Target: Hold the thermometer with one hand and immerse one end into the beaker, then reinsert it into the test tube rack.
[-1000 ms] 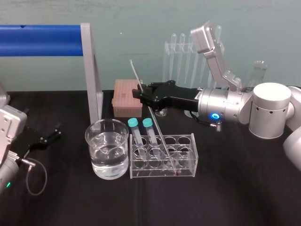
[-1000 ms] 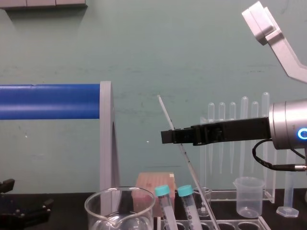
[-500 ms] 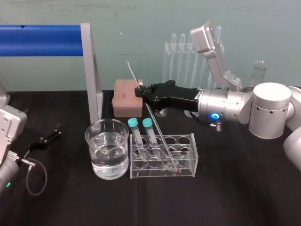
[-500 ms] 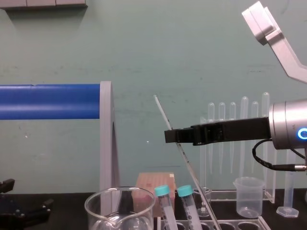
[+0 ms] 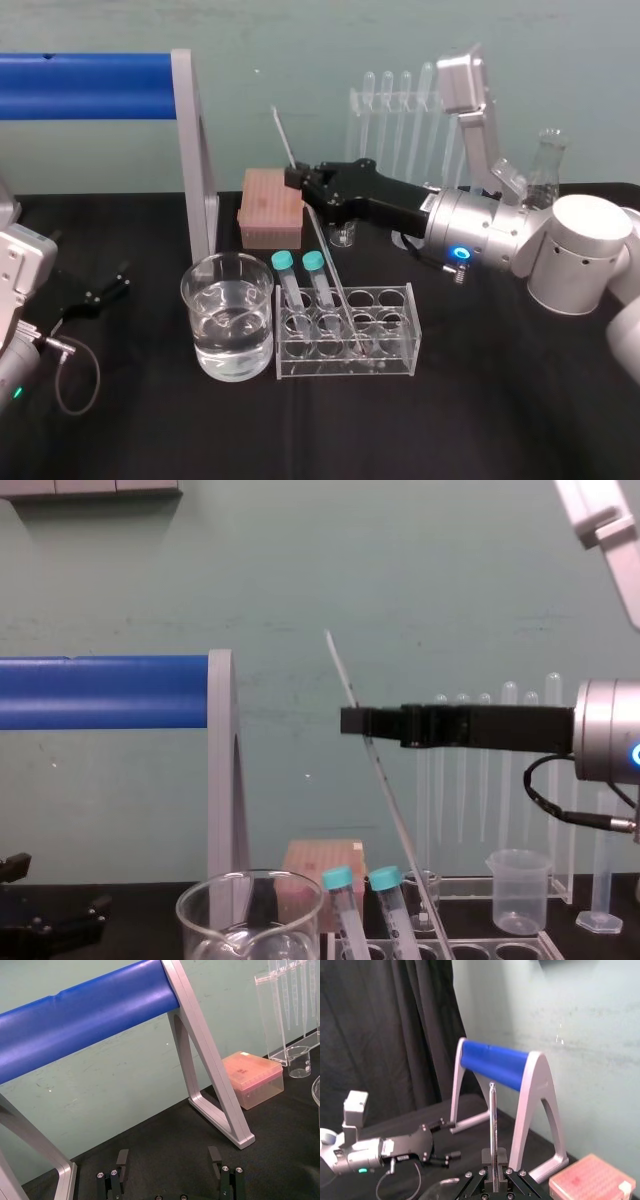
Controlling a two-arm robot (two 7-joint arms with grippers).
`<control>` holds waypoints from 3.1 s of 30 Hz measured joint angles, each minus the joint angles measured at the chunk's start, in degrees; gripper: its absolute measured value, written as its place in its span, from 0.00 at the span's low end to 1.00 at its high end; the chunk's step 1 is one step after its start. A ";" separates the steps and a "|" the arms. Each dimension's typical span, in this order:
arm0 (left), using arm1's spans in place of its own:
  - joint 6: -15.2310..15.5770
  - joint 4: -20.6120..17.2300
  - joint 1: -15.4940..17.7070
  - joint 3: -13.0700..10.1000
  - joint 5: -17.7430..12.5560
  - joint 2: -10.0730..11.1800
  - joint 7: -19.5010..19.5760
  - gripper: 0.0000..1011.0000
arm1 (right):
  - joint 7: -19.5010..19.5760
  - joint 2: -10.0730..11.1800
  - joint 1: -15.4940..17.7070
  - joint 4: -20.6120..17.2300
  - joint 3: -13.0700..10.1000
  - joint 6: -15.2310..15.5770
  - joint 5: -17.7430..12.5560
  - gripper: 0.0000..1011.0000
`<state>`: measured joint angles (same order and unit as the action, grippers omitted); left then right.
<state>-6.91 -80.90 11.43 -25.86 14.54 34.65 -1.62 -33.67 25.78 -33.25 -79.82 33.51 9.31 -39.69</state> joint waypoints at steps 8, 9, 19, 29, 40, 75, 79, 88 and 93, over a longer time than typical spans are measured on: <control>0.00 0.00 0.00 0.00 0.00 0.00 0.00 1.00 | -0.44 1.26 2.37 -4.27 -2.80 -6.49 0.10 0.06; 0.00 0.00 0.00 0.00 0.00 0.00 0.00 1.00 | -0.50 1.32 2.53 -4.64 -3.16 -6.90 -0.03 0.06; 0.00 0.00 0.00 0.00 0.00 0.00 0.00 1.00 | -2.67 0.23 0.07 -7.86 -7.28 -8.80 -5.38 0.05; 0.00 0.00 0.00 0.00 0.00 0.00 0.00 1.00 | -6.63 -2.99 -8.75 -4.58 -5.89 -10.41 -7.13 0.05; 0.00 0.00 0.00 0.00 0.00 0.00 0.00 1.00 | -10.72 -8.38 -13.50 2.27 -0.52 -10.68 -8.09 0.06; 0.00 0.00 0.00 0.00 0.00 0.00 0.00 1.00 | -20.45 -16.30 -9.76 22.94 4.09 -22.16 -3.33 0.05; 0.00 0.00 0.00 0.00 0.00 0.00 0.00 1.00 | -20.47 -16.22 -9.27 23.19 4.10 -21.27 -2.68 0.05; 0.00 0.00 0.00 0.00 0.00 0.00 0.00 1.00 | -20.42 -16.24 -8.18 23.35 3.92 -20.10 -1.55 0.06; 0.00 0.00 0.00 0.00 0.00 0.00 0.00 1.00 | -20.08 -16.32 -7.99 23.87 3.61 -20.31 -0.69 0.06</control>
<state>-6.90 -80.90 11.43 -25.86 14.54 34.64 -1.62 -53.75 9.47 -41.24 -55.95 37.12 -11.00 -40.38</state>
